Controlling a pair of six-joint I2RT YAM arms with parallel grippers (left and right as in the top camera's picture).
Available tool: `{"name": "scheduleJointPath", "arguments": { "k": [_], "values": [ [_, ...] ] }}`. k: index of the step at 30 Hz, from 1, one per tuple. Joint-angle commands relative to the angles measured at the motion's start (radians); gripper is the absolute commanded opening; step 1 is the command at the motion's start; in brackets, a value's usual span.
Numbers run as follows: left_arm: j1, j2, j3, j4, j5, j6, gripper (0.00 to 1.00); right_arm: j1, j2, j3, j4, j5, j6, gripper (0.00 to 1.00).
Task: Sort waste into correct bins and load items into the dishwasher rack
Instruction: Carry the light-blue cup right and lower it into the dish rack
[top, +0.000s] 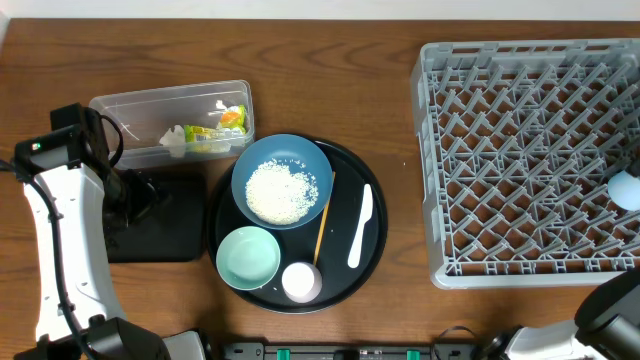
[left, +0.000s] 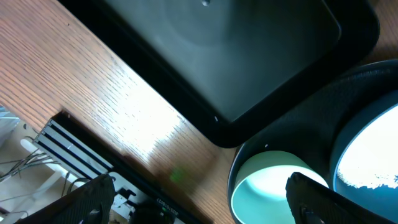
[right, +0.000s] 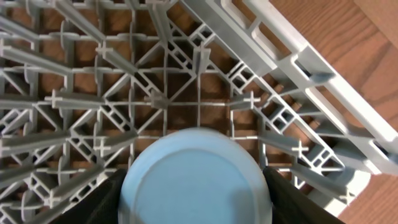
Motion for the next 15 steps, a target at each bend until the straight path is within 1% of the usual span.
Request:
{"name": "scheduleJointPath", "arguments": {
  "k": [1, 3, 15],
  "values": [
    [0.003, 0.003, 0.006, -0.004, -0.011, -0.013, 0.89, -0.016, 0.058, -0.008, -0.013, 0.038, -0.013, 0.05],
    [0.003, 0.003, 0.006, -0.004, -0.011, -0.013, 0.89, -0.016, 0.060, -0.008, -0.005, 0.039, -0.013, 0.03],
    [0.003, 0.003, 0.006, -0.003, -0.011, -0.013, 0.89, -0.018, 0.057, 0.021, 0.035, 0.035, -0.012, 0.03]
  ]
}}
